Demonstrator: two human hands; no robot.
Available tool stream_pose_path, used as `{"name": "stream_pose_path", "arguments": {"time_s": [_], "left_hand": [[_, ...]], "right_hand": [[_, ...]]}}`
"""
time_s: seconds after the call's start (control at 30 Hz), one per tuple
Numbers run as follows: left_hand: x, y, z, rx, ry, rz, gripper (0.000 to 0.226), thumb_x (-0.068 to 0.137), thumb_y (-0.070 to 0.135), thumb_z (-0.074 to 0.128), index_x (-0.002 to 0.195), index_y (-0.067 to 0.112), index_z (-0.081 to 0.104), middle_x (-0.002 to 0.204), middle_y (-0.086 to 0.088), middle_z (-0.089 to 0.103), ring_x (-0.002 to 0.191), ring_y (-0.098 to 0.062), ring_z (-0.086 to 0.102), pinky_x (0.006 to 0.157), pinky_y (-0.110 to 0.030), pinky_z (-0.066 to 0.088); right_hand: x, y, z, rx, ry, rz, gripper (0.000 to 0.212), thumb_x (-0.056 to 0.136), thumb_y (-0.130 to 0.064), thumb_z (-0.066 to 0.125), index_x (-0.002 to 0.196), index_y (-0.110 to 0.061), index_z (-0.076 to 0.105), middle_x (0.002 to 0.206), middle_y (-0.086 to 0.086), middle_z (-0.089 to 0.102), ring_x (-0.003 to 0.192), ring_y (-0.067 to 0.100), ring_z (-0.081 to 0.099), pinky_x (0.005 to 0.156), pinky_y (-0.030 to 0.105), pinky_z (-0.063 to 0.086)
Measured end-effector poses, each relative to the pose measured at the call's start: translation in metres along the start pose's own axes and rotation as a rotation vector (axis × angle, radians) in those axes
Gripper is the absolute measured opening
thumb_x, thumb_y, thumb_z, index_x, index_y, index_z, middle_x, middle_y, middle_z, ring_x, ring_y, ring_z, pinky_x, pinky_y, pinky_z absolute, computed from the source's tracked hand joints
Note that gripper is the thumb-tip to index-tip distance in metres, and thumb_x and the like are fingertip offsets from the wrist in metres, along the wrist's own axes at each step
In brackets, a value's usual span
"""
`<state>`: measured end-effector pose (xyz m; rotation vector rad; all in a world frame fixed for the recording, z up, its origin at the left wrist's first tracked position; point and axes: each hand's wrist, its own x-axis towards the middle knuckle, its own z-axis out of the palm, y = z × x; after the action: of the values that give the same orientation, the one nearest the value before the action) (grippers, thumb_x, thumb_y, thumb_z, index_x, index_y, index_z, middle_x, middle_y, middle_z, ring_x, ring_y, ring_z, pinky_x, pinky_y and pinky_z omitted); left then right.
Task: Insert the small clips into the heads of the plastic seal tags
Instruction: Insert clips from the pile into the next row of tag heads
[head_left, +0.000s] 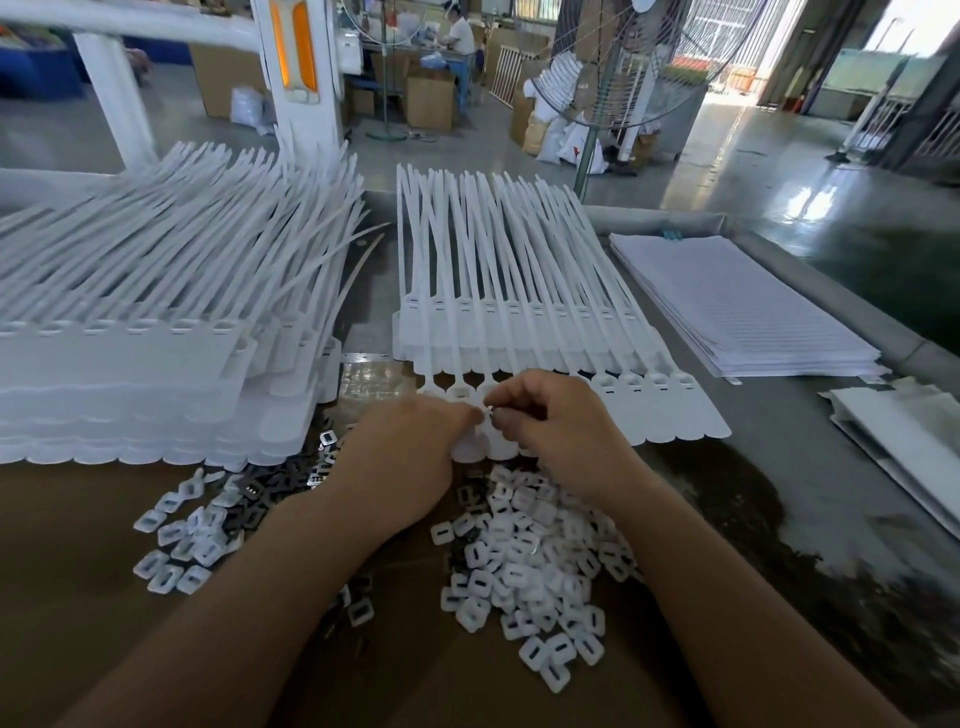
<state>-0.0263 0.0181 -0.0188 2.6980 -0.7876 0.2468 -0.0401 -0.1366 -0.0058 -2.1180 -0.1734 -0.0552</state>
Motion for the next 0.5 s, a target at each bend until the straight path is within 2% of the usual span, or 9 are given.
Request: {"name": "stream_pose_path", "arguments": {"time_s": [0.07,0.13,0.23,0.3,0.4,0.5], "left_hand": [[-0.001,0.003,0.002,0.042,-0.011,0.008,0.049,0.086,0.007,0.040,0.128,0.031,0.047,0.109,0.000,0.062,0.095,-0.016,0.058,0.073,-0.022,0.042],[-0.003,0.008,0.004,0.068,-0.032,0.013,0.046,0.085,0.005,0.040,0.124,0.027,0.051,0.111,0.002,0.061,0.095,-0.014,0.058,0.075,-0.022,0.046],[-0.002,0.011,0.007,0.097,-0.079,0.014,0.046,0.082,0.004,0.039,0.122,0.021,0.054,0.122,0.002,0.057,0.106,-0.014,0.056,0.086,-0.027,0.048],[-0.001,0.011,0.008,0.104,-0.092,-0.005,0.044,0.084,0.006,0.038,0.123,0.020,0.053,0.123,0.001,0.056,0.107,-0.015,0.055,0.087,-0.031,0.049],[-0.001,0.012,0.009,0.112,-0.084,0.005,0.039,0.086,0.007,0.038,0.119,0.018,0.055,0.117,0.000,0.057,0.105,-0.015,0.051,0.085,-0.029,0.048],[-0.002,0.014,0.007,0.123,-0.091,0.026,0.034,0.086,0.007,0.040,0.114,0.017,0.055,0.116,0.002,0.055,0.104,-0.016,0.046,0.081,-0.026,0.043]], "right_hand": [[0.001,0.001,-0.001,-0.016,0.000,0.005,0.021,0.086,-0.009,0.060,0.079,-0.028,0.061,0.072,-0.016,0.059,0.066,-0.006,0.054,0.067,0.012,0.044],[0.002,0.001,0.000,-0.044,0.007,0.004,0.021,0.088,-0.010,0.058,0.077,-0.028,0.060,0.071,-0.014,0.060,0.063,-0.005,0.055,0.064,0.010,0.045],[0.006,-0.003,-0.001,-0.079,0.041,-0.008,0.020,0.090,-0.012,0.055,0.076,-0.027,0.058,0.069,-0.009,0.063,0.058,-0.003,0.055,0.058,0.010,0.045],[0.012,-0.006,-0.003,-0.089,0.073,-0.013,0.016,0.090,-0.016,0.056,0.076,-0.023,0.061,0.068,-0.008,0.064,0.060,-0.001,0.057,0.061,0.014,0.049],[0.023,-0.011,-0.001,-0.126,0.088,0.001,0.011,0.086,-0.016,0.061,0.076,-0.019,0.065,0.072,-0.003,0.067,0.069,0.012,0.064,0.068,0.024,0.054],[0.033,-0.015,0.006,-0.120,0.069,0.020,0.012,0.083,-0.008,0.065,0.081,-0.019,0.062,0.071,-0.003,0.065,0.066,0.012,0.064,0.069,0.022,0.055]]}}
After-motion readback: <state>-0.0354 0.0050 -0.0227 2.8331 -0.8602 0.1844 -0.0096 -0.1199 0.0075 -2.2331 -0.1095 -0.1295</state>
